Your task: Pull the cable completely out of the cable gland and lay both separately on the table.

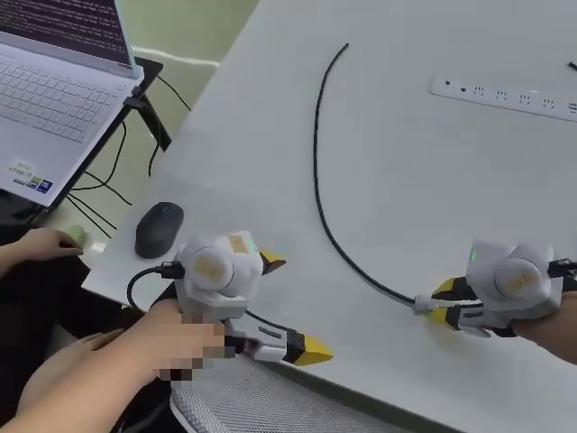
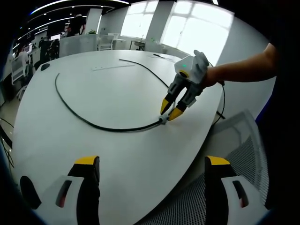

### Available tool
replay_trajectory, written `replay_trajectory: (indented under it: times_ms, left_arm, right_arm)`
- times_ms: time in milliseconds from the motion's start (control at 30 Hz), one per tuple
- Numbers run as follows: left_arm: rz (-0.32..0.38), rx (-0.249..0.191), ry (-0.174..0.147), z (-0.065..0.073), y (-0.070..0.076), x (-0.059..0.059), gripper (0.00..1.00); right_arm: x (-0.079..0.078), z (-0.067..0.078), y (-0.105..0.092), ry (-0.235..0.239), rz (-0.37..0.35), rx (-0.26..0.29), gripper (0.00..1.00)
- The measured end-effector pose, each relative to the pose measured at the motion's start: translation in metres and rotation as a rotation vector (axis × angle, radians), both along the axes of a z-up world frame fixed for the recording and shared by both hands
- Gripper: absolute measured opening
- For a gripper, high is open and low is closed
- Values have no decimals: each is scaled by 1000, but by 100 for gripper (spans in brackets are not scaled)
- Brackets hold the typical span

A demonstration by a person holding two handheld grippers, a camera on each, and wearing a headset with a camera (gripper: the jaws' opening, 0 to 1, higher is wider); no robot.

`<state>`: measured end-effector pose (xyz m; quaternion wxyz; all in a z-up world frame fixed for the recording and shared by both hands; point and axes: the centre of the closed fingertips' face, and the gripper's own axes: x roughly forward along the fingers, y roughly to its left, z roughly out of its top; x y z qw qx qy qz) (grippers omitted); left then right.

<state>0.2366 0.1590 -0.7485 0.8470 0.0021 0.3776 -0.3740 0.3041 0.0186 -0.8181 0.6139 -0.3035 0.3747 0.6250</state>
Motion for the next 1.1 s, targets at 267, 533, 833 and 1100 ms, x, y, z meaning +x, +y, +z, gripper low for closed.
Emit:
replay_trajectory:
  times_ms: [267, 533, 833, 1100]
  left_arm:
    - [-9, -3, 6, 1, 1, -1, 91]
    - [-18, -16, -2, 6, -8, 2, 91]
    - [-33, -38, -47, 24, -19, 14, 91]
    - [-62, -68, -73, 41, -45, 20, 89]
  right_arm:
    - [0, -2, 0, 8, 10, -13, 9]
    - [-3, 4, 1, 0, 8, -4, 7]
    - [-13, 38, 9, 6, 12, 17, 7]
    - [-25, 73, 18, -7, 44, 69, 7]
